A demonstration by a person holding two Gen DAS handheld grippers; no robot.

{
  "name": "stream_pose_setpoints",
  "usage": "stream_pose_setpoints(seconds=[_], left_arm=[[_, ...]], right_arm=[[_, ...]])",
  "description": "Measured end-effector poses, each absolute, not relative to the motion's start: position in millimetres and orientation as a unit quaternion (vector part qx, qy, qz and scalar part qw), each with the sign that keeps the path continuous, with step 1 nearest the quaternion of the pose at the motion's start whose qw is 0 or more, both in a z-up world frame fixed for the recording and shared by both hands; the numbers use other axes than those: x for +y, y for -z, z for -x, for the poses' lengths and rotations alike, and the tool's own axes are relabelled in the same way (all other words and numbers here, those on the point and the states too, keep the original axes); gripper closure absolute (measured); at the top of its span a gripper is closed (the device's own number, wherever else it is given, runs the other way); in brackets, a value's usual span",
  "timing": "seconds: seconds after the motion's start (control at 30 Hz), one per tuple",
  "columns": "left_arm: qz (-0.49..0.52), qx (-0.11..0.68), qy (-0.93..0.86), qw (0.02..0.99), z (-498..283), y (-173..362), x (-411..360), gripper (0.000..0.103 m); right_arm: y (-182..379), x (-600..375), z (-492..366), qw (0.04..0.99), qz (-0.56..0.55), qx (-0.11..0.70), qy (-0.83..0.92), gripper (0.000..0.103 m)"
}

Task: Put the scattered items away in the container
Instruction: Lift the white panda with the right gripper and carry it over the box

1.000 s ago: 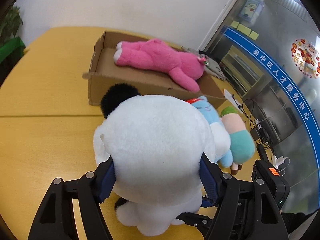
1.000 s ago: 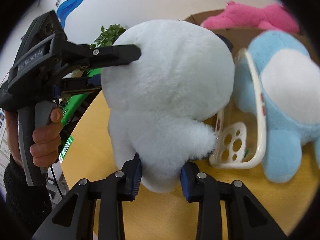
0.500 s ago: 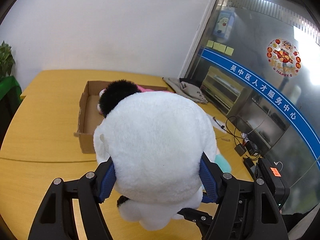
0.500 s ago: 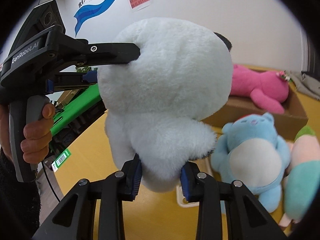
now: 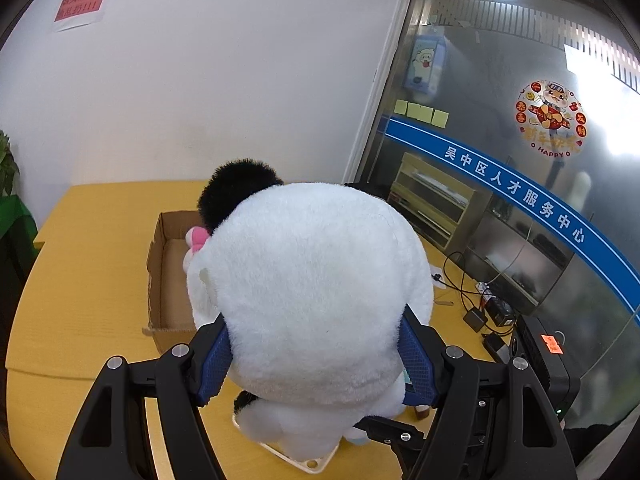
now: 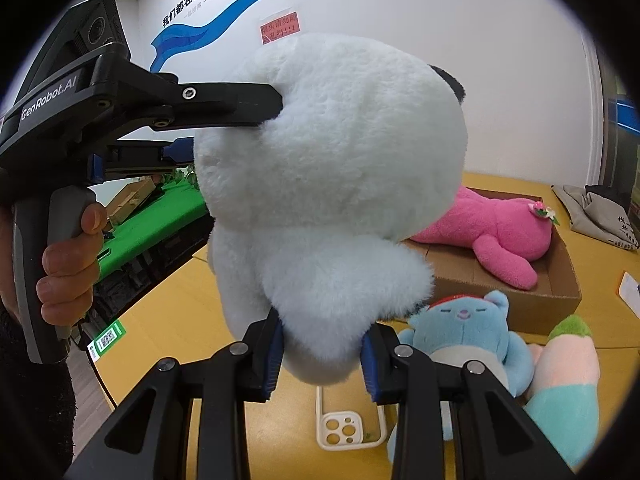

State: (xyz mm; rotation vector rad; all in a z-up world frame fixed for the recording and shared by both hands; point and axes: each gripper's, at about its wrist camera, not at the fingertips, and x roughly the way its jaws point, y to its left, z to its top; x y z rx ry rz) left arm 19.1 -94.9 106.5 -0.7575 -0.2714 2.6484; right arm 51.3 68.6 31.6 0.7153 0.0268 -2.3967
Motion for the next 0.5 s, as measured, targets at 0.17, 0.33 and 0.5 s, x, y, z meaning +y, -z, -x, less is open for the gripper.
stream_pose_setpoints(seconds=[0.17,0.33,0.5], left_arm=[[0.270,-0.093,-0.940,0.188,10,-107,-102,0.026],[0.274,-0.093,-0.938,0.190,48,-105,-114,0.026],[0.279,-0.081,-0.939,0.185,89,-102,-127,0.026]], right_arm=[[-35,62,-25,0.312,-0.269,0.011,0.911,0.072],[-35,53,10,0.308,-0.271,0.013,0.912,0.072],[-33,37,50,0.307,-0.278,0.018,0.910,0.072]])
